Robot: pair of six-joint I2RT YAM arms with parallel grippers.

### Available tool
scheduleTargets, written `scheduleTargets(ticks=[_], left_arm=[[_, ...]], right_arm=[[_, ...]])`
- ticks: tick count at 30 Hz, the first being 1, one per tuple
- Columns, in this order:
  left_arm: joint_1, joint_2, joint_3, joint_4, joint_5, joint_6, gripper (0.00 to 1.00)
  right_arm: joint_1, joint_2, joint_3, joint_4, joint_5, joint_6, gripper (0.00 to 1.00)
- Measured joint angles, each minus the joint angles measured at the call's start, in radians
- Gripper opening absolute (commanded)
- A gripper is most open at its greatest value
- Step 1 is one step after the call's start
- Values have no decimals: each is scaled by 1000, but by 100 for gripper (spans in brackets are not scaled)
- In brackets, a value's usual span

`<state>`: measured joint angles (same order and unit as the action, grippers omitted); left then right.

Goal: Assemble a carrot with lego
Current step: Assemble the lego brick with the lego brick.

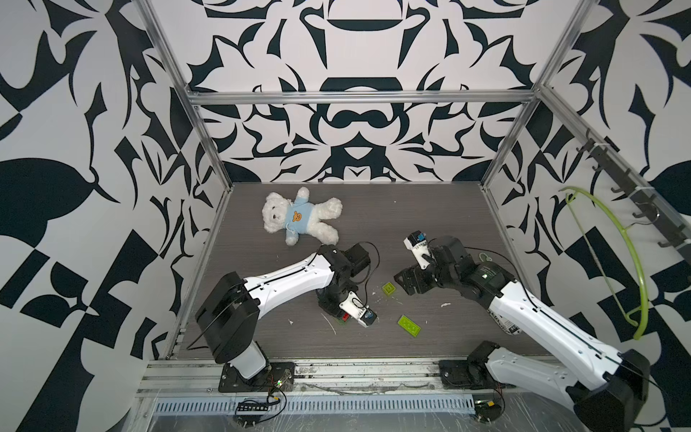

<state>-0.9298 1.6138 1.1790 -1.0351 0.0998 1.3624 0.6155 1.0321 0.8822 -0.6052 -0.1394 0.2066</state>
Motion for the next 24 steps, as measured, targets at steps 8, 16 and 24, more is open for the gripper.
scheduleTargets(ticks=[8,16,24], left_arm=[[0,0,-5,10,-5,18,0],[-5,10,-5,13,-5,25,0],[-8,15,-5,24,-3,25,0]], right_arm=[[0,-13,-1,0,-7,0,86],[0,-20,-1,0,-11,0,86],[0,-20,-3,0,-11,0,86]])
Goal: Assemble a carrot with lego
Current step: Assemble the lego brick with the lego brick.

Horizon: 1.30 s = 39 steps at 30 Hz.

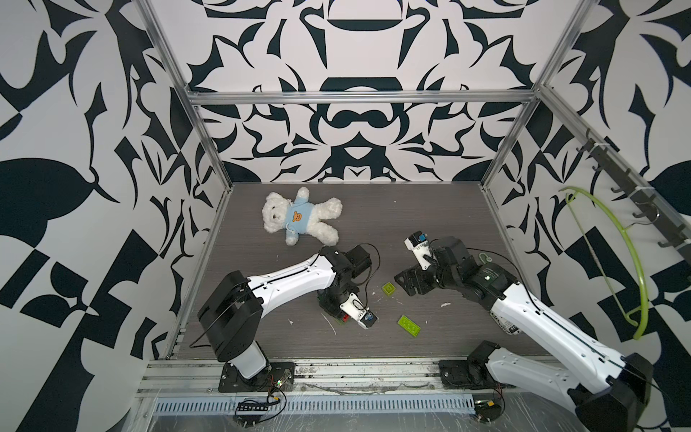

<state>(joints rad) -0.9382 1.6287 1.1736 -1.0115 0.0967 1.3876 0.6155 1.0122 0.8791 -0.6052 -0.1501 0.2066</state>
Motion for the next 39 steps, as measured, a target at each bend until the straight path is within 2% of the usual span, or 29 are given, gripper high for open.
scheduleTargets(ticks=[25,39], left_arm=[[-5,-27,-35,21,-4,9,0],[-31,-28,-33,19,-46,27,0]], right_arm=[[0,0,-6,0,-4,0,86],[0,0,-22,3,-13,4,86]])
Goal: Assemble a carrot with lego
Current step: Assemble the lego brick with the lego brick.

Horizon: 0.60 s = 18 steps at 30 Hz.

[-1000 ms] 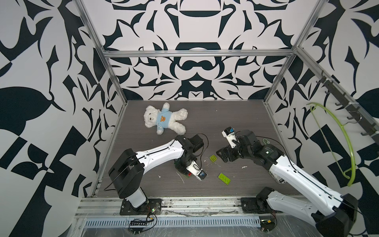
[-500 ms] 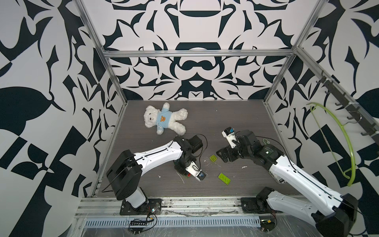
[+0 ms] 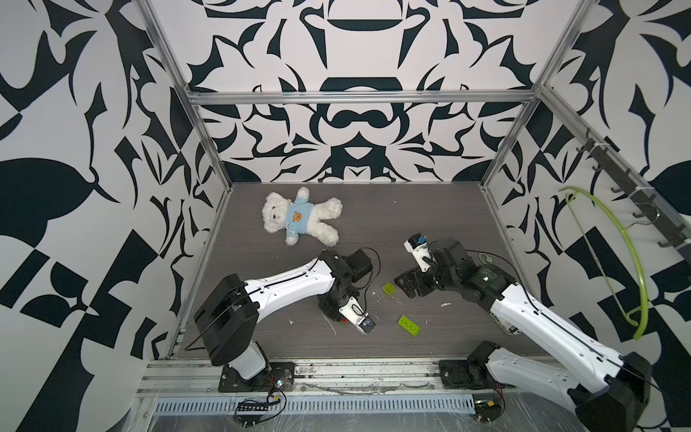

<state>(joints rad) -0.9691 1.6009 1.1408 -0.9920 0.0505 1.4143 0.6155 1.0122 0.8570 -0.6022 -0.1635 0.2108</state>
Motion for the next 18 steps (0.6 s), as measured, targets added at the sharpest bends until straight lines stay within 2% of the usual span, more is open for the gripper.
scheduleTargets(ticks=[18], left_arm=[[-5,2,1,0,-26,20,0]], right_arm=[[0,25,0,23,-32,15,86]])
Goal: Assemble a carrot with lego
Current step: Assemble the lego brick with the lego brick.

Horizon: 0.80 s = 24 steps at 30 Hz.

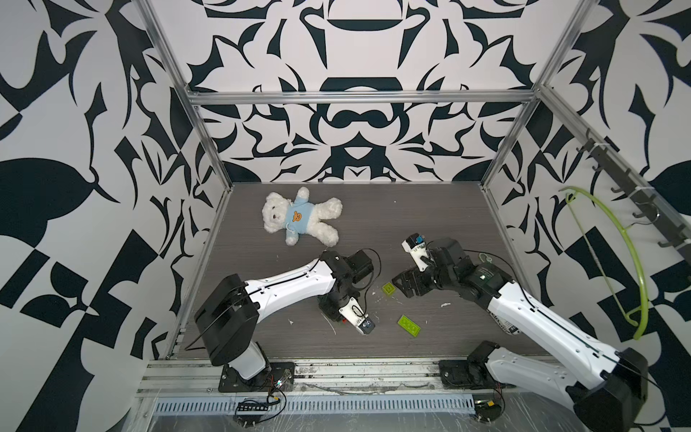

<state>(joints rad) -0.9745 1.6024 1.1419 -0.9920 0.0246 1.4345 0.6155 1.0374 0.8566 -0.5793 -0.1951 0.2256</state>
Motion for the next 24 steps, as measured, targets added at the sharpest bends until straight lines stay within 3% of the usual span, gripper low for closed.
scheduleTargets(ticks=[24], left_arm=[[-18,3,-3,-1,-42,13,0]], right_arm=[[0,4,-27,22,-14,8,86]])
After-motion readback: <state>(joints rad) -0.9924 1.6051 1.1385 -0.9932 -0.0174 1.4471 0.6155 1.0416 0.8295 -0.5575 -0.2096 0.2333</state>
